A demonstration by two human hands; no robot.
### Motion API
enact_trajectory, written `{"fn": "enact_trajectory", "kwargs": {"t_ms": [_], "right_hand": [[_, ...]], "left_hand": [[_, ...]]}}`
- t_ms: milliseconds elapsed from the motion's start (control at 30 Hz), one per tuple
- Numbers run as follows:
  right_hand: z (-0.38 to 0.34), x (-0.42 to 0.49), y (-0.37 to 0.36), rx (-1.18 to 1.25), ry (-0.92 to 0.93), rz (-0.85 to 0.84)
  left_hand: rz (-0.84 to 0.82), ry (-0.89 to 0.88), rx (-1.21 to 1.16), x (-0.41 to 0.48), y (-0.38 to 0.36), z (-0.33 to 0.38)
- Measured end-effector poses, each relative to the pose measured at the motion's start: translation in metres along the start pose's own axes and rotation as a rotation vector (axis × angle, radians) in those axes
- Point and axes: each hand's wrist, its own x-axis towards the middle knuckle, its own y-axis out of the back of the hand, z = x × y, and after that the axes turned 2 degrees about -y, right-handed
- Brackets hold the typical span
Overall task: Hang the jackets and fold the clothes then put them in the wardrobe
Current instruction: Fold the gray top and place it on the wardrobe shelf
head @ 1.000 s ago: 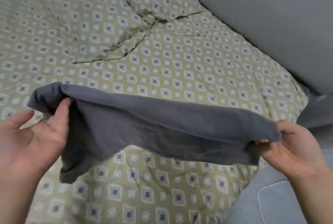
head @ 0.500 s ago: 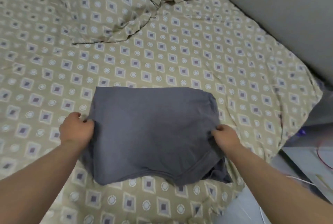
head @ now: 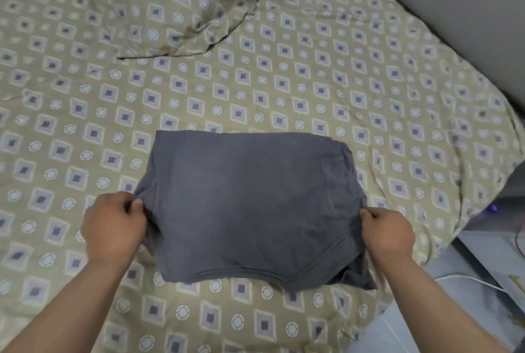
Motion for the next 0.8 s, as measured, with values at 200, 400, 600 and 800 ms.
{"fn": "enact_trajectory", "kwargs": {"t_ms": [200, 400, 600, 800], "right_hand": [[0.001, -0.010, 0.008, 0.953, -0.379, -0.263], [0.001, -0.014, -0.028, 0.984, -0.566, -0.443], [0.002, -0.020, -0.036, 1.153, -0.446, -0.517], [0.015, -0.015, -0.035, 0.877, -0.506, -0.505]], "left_hand": [[-0.439, 0.674, -1.244, 0.006, 0.007, 0.005], [-0.575, 0.610, -1.026, -0.004, -0.023, -0.012], [-0.632, 0.626, -1.201, -0.010, -0.032, -0.018], [-0.568, 0.624, -1.050, -0.007, -0.036, -0.018]]}}
